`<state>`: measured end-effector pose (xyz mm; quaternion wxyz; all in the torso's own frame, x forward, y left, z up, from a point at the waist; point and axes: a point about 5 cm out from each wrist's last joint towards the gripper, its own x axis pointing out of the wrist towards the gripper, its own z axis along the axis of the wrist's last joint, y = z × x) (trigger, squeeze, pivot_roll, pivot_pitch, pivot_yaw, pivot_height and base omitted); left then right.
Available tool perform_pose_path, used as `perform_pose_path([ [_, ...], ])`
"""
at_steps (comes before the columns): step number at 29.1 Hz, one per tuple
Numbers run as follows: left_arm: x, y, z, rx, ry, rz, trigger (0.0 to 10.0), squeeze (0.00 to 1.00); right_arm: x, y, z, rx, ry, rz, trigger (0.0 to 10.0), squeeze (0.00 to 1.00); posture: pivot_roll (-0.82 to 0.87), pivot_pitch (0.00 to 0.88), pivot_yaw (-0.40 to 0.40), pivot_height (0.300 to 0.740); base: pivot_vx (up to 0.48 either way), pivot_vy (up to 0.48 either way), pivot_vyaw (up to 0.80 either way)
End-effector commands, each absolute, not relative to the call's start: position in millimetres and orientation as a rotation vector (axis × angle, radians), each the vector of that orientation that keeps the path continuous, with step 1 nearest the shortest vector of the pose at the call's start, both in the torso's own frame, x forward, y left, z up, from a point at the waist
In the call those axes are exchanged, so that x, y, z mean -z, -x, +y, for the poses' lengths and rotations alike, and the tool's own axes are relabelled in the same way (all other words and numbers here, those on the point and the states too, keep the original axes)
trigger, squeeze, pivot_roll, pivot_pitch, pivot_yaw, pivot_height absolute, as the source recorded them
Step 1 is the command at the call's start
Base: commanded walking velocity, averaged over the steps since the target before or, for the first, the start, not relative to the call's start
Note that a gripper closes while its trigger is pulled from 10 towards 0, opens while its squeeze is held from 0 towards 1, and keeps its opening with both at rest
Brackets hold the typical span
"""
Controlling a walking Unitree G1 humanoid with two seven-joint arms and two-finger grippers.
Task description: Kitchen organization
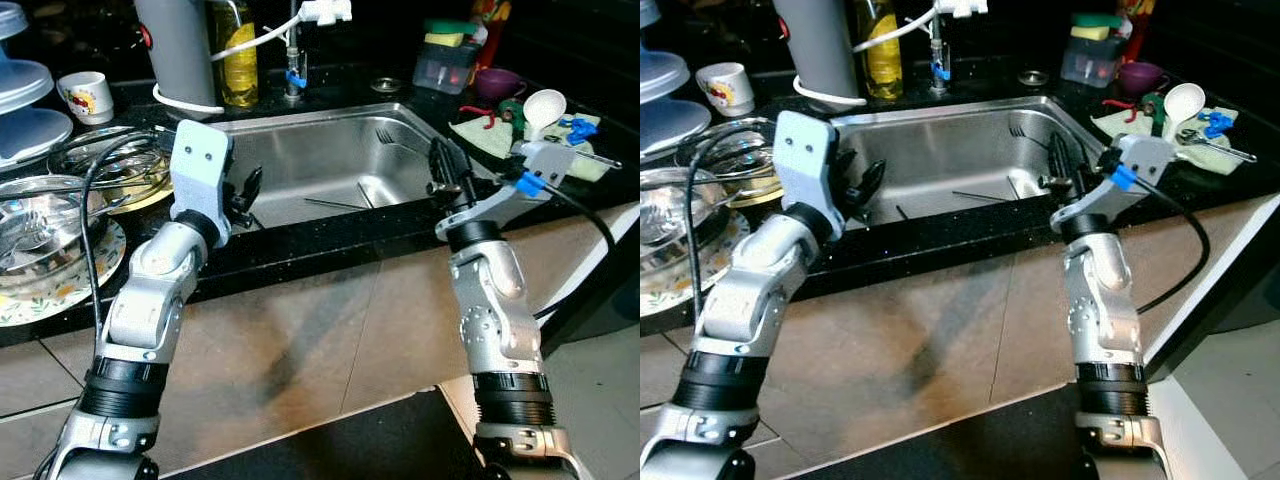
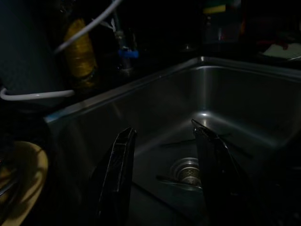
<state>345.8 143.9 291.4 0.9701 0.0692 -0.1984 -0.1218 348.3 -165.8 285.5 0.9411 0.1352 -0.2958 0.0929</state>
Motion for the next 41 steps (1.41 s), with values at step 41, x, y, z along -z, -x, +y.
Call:
perform_pose_path([
  [41,-283.1,-346.6,139.2,0.272,-0.136,-0.358,10.0,0.00,-286.3,-345.1,-176.1,-0.160,-0.270,-0.616,10.0,0.00,-0.08,0.174,-0.011,0.740,0.186,0.000,0.00],
])
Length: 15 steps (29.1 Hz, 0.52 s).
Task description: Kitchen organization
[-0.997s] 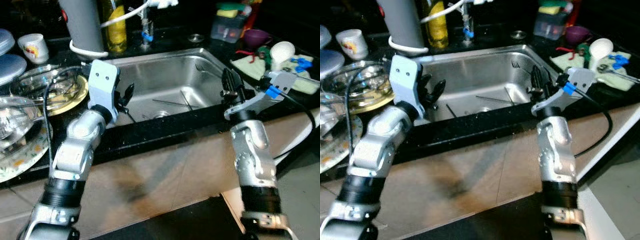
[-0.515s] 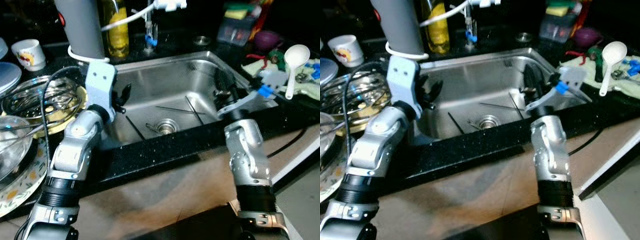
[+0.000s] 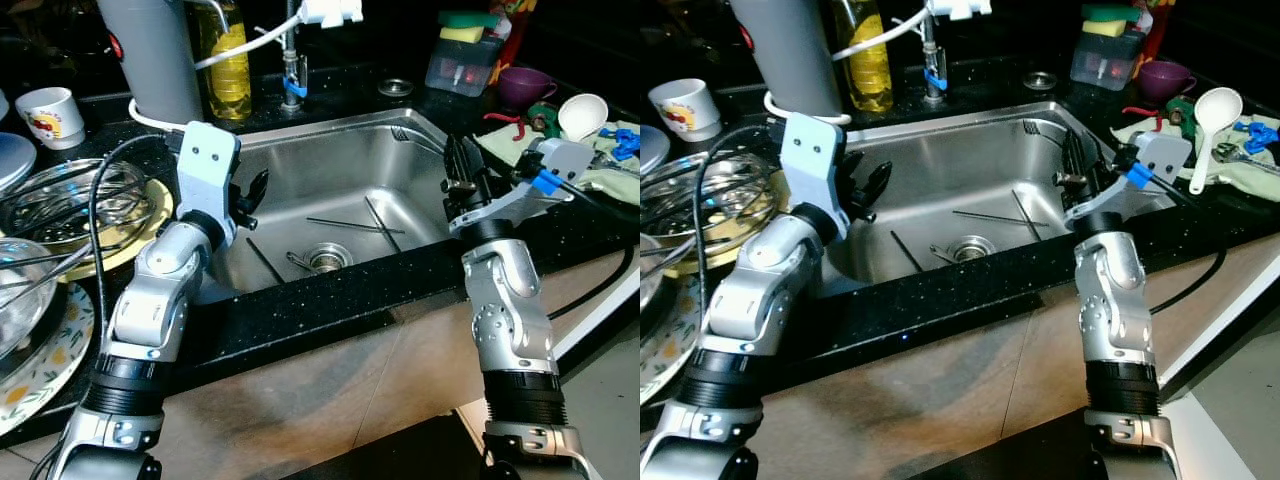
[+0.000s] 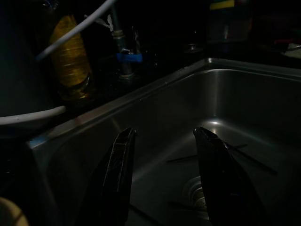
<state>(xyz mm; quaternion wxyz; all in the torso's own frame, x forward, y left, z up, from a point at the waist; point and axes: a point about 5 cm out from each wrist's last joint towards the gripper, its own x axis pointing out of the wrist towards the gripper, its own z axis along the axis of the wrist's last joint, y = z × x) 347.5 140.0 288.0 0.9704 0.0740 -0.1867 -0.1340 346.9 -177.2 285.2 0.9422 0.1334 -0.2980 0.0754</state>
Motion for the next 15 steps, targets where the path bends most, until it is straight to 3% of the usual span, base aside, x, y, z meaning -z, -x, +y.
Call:
perform_pose_path([
  [1,-283.6,-346.8,139.4,0.270,-0.135,-0.359,10.0,0.00,-286.5,-345.1,-176.3,-0.159,-0.270,-0.616,10.0,0.00,-0.08,0.174,-0.011,0.740,0.000,0.000,0.00],
  [9,-285.5,-346.8,139.9,0.265,-0.140,-0.364,10.0,0.00,-287.1,-345.4,-176.1,-0.160,-0.269,-0.617,10.0,0.00,-0.08,0.172,-0.010,0.740,0.000,0.000,0.00],
  [15,-286.0,-346.8,140.6,0.262,-0.136,-0.362,10.0,0.00,-286.9,-345.0,-176.1,-0.160,-0.268,-0.617,10.0,0.00,-0.08,0.174,-0.011,0.740,0.000,-0.432,0.00],
])
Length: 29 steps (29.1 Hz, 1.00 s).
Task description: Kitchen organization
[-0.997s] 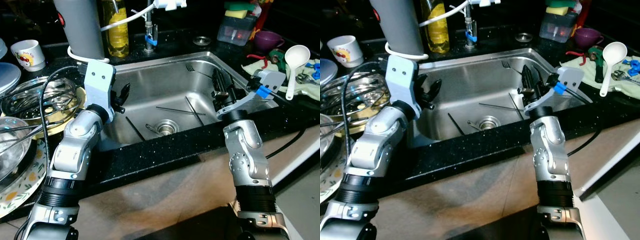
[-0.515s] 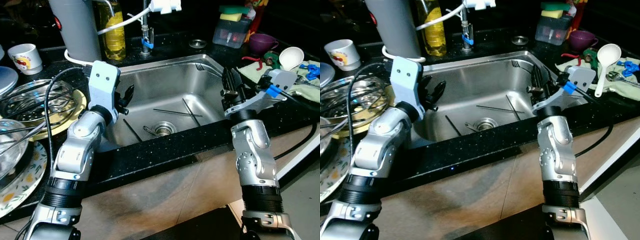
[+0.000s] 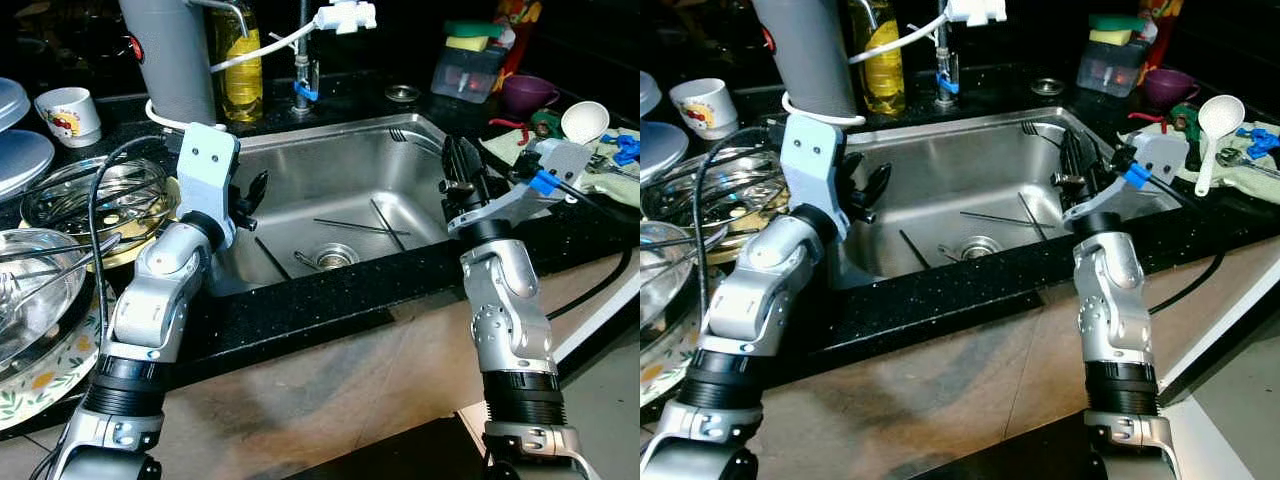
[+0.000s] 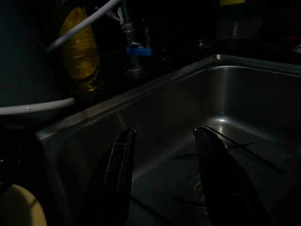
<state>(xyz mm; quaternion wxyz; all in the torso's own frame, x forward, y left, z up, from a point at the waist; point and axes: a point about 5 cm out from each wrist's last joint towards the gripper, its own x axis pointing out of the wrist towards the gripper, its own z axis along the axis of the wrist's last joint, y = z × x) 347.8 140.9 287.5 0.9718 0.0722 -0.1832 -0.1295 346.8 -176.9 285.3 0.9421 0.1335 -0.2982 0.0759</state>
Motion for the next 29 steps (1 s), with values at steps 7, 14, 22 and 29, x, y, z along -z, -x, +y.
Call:
perform_pose_path([
  [7,-286,-348,145,0.235,-0.089,-0.358,10.0,0.00,-287,-345,-177,-0.159,-0.267,-0.615,10.0,0.00,-0.08,0.178,-0.013,0.740,0.000,-0.069,0.00],
  [14,-287,-348,147,0.224,-0.086,-0.360,10.0,0.00,-288,-346,-176,-0.162,-0.267,-0.617,10.0,0.00,-0.08,0.179,-0.014,0.740,0.000,0.000,0.00],
  [22,-282,-359,143,0.267,-0.147,-0.298,10.0,0.00,-289,-347,-176,-0.167,-0.268,-0.616,10.0,0.00,-0.07,0.179,-0.025,0.740,0.000,0.000,0.00],
  [29,-288,-382,122,0.412,-0.241,-0.214,10.0,0.00,-293,-355,-171,-0.201,-0.209,-0.579,10.0,0.00,-0.07,0.181,-0.015,0.740,0.000,0.000,0.00],
])
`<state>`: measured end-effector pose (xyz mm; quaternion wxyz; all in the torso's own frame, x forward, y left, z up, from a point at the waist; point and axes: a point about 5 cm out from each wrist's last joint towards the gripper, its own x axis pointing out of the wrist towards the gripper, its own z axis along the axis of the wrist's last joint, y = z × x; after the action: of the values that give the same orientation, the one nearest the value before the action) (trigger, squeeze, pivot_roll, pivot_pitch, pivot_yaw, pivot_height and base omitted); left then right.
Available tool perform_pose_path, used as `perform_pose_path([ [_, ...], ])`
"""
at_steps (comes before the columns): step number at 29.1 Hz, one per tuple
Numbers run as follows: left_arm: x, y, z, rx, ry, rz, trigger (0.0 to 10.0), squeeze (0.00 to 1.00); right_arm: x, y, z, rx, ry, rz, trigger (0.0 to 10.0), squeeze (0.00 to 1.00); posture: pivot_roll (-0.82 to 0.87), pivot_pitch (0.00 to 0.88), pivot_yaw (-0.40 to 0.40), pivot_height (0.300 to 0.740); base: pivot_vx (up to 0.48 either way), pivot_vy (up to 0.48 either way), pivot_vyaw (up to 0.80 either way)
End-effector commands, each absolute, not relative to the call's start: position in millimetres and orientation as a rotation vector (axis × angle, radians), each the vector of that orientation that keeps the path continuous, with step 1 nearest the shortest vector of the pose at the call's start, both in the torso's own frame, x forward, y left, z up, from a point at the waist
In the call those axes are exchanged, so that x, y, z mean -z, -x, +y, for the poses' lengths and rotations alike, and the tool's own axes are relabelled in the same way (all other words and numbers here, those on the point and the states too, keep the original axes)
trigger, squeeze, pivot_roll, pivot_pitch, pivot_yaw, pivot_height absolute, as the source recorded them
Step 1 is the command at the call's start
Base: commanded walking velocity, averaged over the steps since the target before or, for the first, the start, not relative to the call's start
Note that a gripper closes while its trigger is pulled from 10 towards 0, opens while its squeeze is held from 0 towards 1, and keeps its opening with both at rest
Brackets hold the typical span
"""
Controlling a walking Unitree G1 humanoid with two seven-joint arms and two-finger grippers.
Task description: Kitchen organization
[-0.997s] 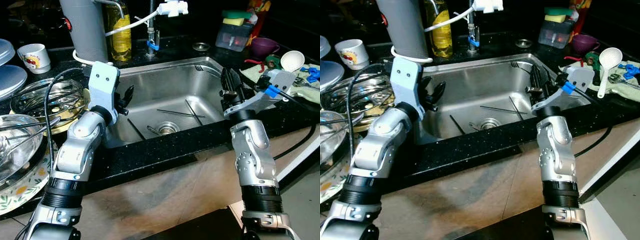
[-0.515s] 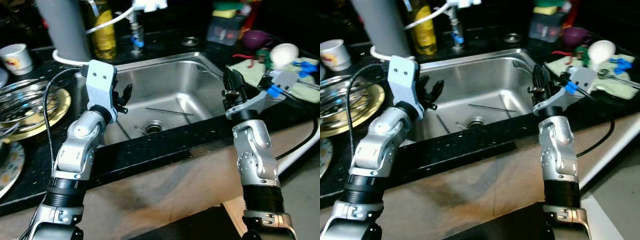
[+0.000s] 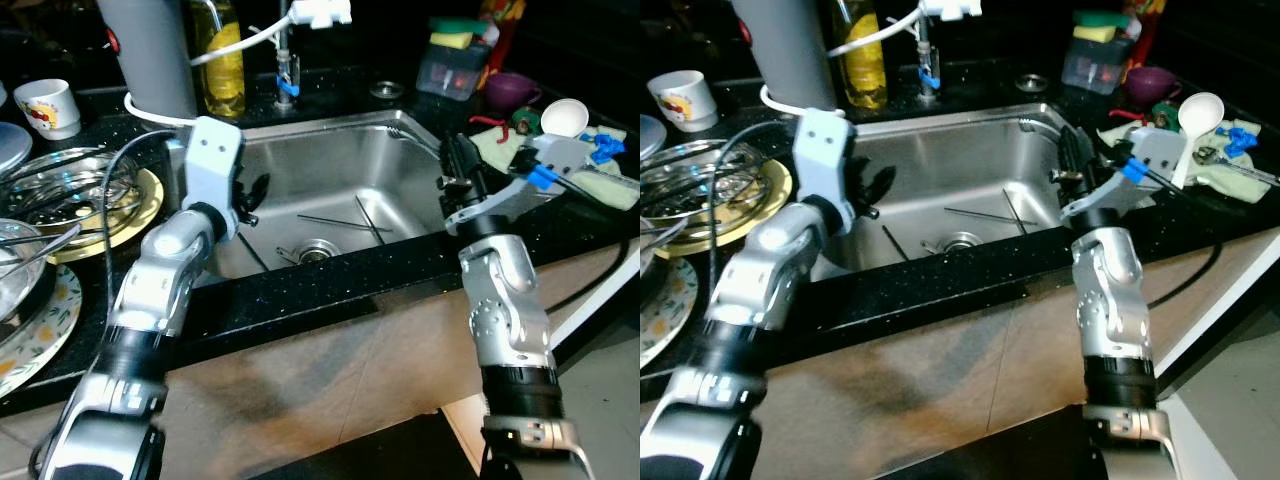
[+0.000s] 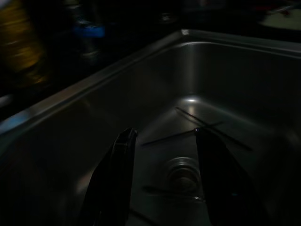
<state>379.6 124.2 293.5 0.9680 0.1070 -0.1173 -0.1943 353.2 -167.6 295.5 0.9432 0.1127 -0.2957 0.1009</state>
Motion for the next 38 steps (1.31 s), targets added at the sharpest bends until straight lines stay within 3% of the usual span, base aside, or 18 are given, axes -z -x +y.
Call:
perform_pose_path([
  [1,-288,-382,122,0.412,-0.241,-0.214,10.0,0.00,-293,-355,-171,-0.201,-0.209,-0.579,10.0,0.00,-0.07,0.181,-0.015,0.740,0.000,0.000,0.00],
  [6,-301,-387,120,0.403,-0.265,-0.249,10.0,0.00,-292,-367,-167,-0.256,-0.092,-0.456,10.0,0.00,-0.08,0.181,0.001,0.740,0.000,0.000,0.00],
  [10,-303,-384,118,0.479,-0.325,-0.248,10.0,0.00,-276,-386,-159,-0.319,0.105,-0.285,10.0,0.00,-0.08,0.182,0.001,0.740,0.000,0.000,0.00],
  [18,-309,-358,133,0.619,-0.430,-0.215,10.0,0.00,-275,-413,-155,-0.371,0.274,-0.139,10.0,0.00,-0.07,0.176,-0.019,0.740,0.000,0.000,0.00],
  [29,-292,-322,144,0.852,-0.513,-0.073,10.0,0.00,-269,-420,-151,-0.396,0.243,-0.082,10.0,0.00,-0.05,0.166,-0.038,0.740,0.000,0.000,0.00],
  [37,-290,-319,141,0.867,-0.498,-0.052,10.0,0.00,-265,-421,-148,-0.431,0.246,-0.053,10.0,0.00,-0.05,0.162,-0.033,0.740,0.000,0.000,0.00],
  [38,-290,-319,141,0.868,-0.499,-0.051,10.0,0.00,-265,-421,-148,-0.433,0.244,-0.052,10.0,0.07,-0.05,0.162,-0.033,0.740,0.000,0.000,0.00],
])
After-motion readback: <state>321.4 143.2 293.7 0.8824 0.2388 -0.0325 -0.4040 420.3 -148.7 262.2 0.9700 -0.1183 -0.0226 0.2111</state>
